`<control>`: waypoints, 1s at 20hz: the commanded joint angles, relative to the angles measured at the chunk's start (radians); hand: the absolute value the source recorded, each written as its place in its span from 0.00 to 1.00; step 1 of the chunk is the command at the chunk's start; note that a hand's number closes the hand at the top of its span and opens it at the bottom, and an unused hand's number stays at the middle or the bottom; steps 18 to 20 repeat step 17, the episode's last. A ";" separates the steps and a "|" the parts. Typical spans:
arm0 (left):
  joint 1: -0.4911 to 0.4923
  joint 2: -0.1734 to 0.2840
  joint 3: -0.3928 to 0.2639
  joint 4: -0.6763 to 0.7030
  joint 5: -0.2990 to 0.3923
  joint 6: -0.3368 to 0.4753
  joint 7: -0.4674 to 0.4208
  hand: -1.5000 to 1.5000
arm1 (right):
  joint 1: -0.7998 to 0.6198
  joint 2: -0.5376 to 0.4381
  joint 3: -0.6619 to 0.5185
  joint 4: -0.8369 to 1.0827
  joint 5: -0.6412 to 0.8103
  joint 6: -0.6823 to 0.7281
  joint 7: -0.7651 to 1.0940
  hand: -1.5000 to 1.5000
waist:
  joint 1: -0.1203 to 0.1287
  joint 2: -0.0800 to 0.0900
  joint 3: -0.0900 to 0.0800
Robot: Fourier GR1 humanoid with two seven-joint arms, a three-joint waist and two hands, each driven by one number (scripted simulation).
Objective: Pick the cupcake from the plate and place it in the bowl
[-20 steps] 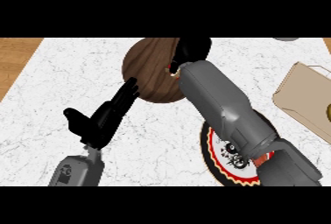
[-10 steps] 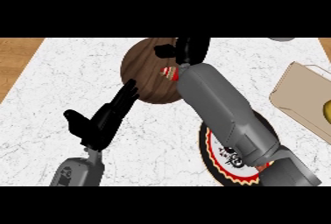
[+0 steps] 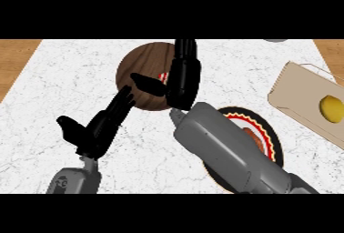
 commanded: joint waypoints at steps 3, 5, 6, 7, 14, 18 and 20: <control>0.035 0.016 0.042 0.005 0.007 0.010 -0.031 0.50 | 0.236 0.007 0.255 -0.257 0.137 -0.205 0.068 0.00 | -0.056 -0.018 -0.002; 0.035 0.028 0.043 0.019 0.001 0.006 -0.019 0.50 | 0.289 0.007 0.333 -0.322 0.169 -0.214 0.103 0.00 | -0.058 -0.022 -0.003; 0.035 0.023 0.037 0.013 0.007 0.004 -0.008 0.50 | 0.360 0.007 0.373 -0.335 0.221 -0.216 0.079 1.00 | -0.075 -0.025 -0.003; 0.042 0.031 0.061 0.000 0.020 0.010 -0.005 0.50 | 0.402 0.007 0.398 -0.357 0.260 -0.213 0.083 1.00 | -0.075 -0.027 -0.003; 0.070 0.010 0.031 -0.030 -0.005 0.029 -0.014 0.50 | 0.862 0.007 0.642 -0.404 0.464 -0.317 0.008 1.00 | -0.089 -0.020 -0.002; 0.063 0.030 0.047 -0.043 0.015 0.006 -0.012 0.50 | 1.047 0.007 0.796 -0.405 0.507 -0.342 -0.021 1.00 | -0.077 -0.013 -0.001; 0.063 0.030 0.047 -0.043 0.015 0.006 -0.012 0.50 | 1.047 0.007 0.796 -0.405 0.507 -0.342 -0.021 1.00 | -0.077 -0.013 -0.001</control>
